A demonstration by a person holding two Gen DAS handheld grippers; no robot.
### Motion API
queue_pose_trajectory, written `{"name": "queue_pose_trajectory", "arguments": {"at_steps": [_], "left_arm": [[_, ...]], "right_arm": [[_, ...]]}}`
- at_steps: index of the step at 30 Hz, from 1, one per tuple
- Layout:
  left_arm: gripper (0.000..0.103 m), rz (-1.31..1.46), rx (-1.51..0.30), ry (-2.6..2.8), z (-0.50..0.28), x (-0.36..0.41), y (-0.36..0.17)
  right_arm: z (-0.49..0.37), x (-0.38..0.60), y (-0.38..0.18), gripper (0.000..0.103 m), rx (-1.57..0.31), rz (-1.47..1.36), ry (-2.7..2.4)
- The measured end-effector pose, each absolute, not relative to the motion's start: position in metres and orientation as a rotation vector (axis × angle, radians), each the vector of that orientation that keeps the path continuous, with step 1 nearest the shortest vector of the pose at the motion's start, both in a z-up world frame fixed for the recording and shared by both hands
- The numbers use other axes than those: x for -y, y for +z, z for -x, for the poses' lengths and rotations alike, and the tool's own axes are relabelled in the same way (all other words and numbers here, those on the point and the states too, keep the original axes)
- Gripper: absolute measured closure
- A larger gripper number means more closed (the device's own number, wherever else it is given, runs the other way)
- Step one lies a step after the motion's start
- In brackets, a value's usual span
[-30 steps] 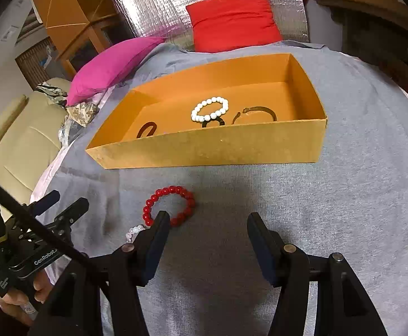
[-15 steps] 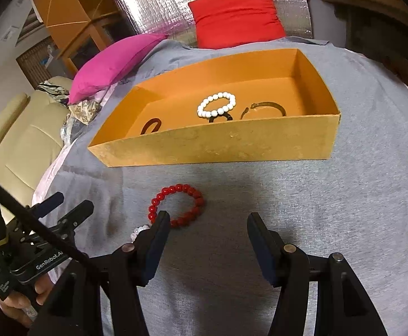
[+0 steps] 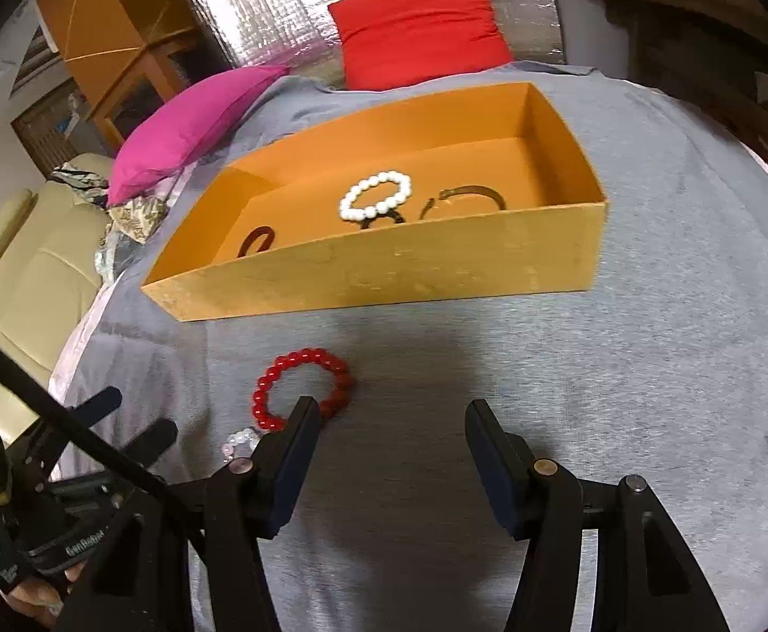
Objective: Organize jewelry
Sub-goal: 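Withdraw both tools from the box toward the red and pink crystal bracelets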
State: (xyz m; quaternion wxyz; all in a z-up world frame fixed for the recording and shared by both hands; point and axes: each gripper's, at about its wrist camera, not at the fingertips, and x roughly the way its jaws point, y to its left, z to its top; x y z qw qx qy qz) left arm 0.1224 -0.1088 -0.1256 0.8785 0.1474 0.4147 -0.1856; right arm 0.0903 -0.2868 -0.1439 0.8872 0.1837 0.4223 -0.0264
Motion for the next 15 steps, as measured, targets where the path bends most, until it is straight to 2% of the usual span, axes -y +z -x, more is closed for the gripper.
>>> {"name": "queue_pose_trajectory", "arguments": {"at_steps": [15], "left_arm": [[0.021, -0.251, -0.979, -0.572, -0.112, 0.141, -0.143]], "right_arm": [[-0.080, 0.306, -0.141, 0.041, -0.871, -0.416, -0.088]]}}
